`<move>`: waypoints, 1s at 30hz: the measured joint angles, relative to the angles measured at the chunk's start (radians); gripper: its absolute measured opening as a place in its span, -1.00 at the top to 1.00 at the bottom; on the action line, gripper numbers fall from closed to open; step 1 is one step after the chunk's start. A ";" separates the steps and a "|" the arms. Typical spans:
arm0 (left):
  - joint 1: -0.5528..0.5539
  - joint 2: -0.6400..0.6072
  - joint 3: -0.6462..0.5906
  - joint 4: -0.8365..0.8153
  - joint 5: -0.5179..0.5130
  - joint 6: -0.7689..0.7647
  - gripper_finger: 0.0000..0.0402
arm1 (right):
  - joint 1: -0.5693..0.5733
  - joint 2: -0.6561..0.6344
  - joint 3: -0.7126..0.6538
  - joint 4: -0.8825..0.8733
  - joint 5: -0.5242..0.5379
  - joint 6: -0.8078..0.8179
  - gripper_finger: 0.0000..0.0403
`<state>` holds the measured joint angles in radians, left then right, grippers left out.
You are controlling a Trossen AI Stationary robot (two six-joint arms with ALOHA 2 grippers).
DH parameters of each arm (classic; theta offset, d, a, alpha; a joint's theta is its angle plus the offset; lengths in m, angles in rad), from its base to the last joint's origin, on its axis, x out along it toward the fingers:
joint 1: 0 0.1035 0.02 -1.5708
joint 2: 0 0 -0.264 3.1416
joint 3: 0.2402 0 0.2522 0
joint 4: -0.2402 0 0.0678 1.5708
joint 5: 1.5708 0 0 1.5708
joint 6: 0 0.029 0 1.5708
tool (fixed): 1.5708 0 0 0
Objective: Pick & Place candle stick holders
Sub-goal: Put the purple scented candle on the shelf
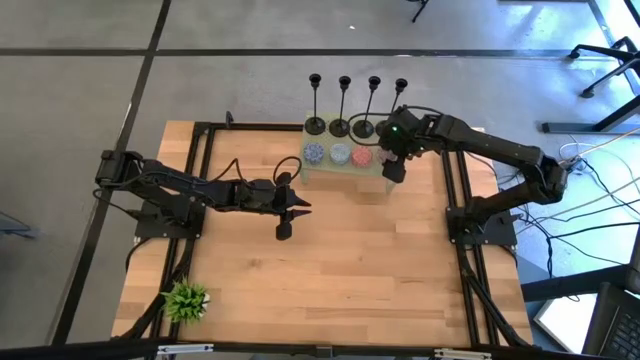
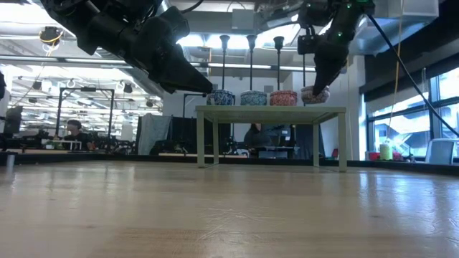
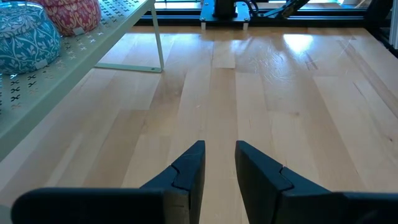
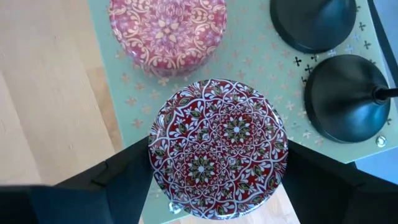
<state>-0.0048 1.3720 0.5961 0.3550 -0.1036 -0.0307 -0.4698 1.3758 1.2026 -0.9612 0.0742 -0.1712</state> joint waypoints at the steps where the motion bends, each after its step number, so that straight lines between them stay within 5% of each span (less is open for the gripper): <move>1: 0.000 0.000 0.000 0.000 0.000 0.000 0.58 | 0.000 0.000 0.000 0.000 0.000 0.004 -0.56; 11: 0.000 0.000 0.000 0.000 0.000 0.000 0.58 | 0.000 0.003 0.000 -0.005 -0.026 0.006 -0.73; 30: 0.000 0.000 0.000 0.000 0.000 0.000 0.58 | 0.000 0.010 0.000 -0.027 -0.016 -0.057 -0.74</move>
<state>-0.0048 1.3720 0.5961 0.3552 -0.1034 -0.0307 -0.4698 1.3853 1.2023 -0.9882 0.0580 -0.2286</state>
